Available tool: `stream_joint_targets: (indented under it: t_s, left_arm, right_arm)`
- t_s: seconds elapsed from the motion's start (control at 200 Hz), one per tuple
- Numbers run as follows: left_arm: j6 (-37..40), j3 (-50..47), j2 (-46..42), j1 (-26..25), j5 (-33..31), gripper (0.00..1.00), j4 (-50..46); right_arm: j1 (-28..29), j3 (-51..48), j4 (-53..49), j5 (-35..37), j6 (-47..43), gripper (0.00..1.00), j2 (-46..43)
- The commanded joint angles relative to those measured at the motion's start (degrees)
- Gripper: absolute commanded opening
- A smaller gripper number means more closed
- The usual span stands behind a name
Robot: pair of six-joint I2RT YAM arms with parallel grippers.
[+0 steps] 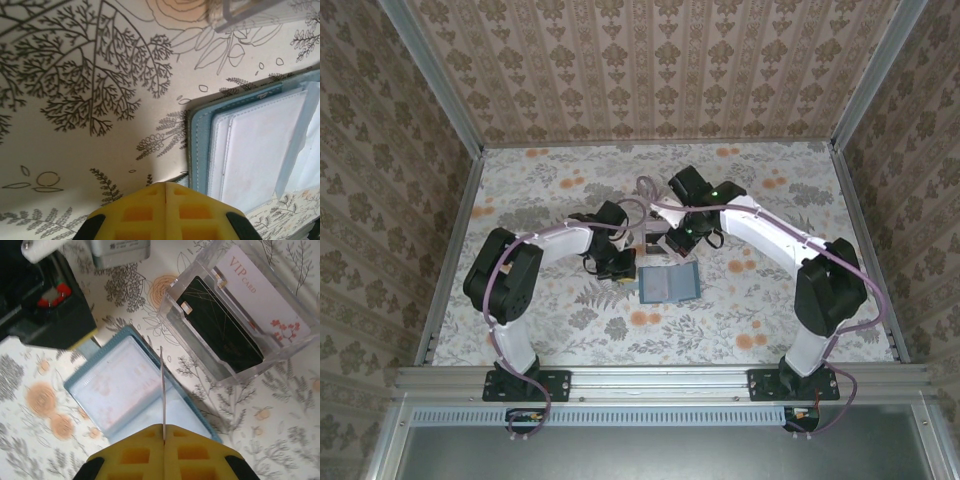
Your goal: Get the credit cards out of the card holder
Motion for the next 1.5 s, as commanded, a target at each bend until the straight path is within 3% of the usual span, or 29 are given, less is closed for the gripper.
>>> stream_joint_targets:
  t_s: [0.0,0.395,0.88,1.495]
  left_arm:
    - [2.04,-0.54,1.05,0.38,-0.31,0.02,-0.93]
    - [3.88,1.16,1.52,1.6,-0.68,0.03,-3.31]
    - [1.32,-2.81,-8.48,4.19,-1.68,0.04,-3.92]
    - [0.19,-5.1,-12.88,6.18,-2.4,0.04,-4.99]
  right_arm:
    - [-0.84,4.53,-4.52,2.57,-12.52,0.0,2.88]
    - [-1.77,24.26,-17.82,1.09,-24.38,0.0,16.95]
    - [-2.39,52.21,-33.9,5.8,-37.31,0.0,33.97]
    - [-1.91,58.52,-36.14,6.33,-43.58,0.0,38.93]
